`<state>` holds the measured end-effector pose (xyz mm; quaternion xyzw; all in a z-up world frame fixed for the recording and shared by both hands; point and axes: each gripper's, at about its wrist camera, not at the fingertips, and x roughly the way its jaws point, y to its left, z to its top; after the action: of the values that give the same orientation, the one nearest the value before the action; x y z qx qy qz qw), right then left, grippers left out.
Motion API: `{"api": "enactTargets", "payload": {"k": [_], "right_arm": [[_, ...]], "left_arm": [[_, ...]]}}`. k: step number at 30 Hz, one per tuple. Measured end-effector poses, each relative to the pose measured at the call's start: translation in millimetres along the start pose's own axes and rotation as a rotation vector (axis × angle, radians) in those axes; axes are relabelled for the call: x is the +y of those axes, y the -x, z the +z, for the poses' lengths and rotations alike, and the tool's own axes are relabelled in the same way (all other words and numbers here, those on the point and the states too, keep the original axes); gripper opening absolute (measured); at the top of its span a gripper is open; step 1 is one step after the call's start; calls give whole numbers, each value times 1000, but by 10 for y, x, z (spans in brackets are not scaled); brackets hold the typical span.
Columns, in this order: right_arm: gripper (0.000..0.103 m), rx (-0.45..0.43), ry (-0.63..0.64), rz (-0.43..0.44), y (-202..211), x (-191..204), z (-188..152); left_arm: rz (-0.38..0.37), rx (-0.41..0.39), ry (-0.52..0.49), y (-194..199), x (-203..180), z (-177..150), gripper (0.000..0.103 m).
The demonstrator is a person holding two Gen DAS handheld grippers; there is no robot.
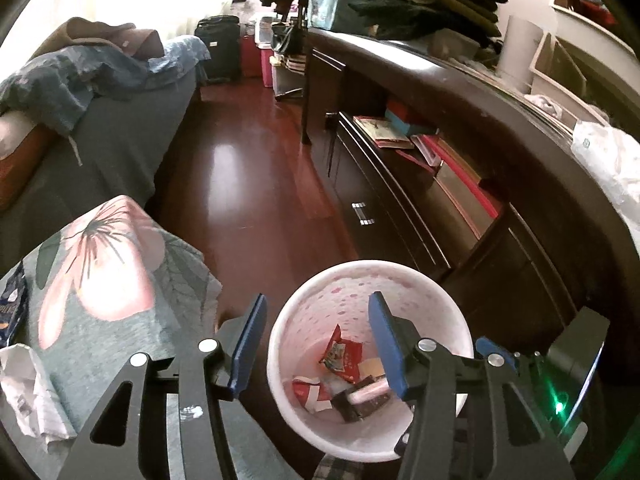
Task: Collect trash
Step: 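Carry bear and glue stick over the wastebasket and open both tools to drop them, then return to the table and grasp the orange sponge with the left tool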
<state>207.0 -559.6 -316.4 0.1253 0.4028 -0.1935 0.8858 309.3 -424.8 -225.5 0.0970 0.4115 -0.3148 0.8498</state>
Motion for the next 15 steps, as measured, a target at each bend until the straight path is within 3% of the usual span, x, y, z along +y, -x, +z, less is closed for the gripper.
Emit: {"api": "enactTargets", "payload": {"k": [7, 15], "right_arm": [[94, -7, 16, -1, 162, 107, 12], [96, -39, 84, -7, 645, 403, 0]], "left_arm": [[8, -22, 20, 226, 130, -45, 53], [42, -62, 29, 589, 265, -164, 53]]}}
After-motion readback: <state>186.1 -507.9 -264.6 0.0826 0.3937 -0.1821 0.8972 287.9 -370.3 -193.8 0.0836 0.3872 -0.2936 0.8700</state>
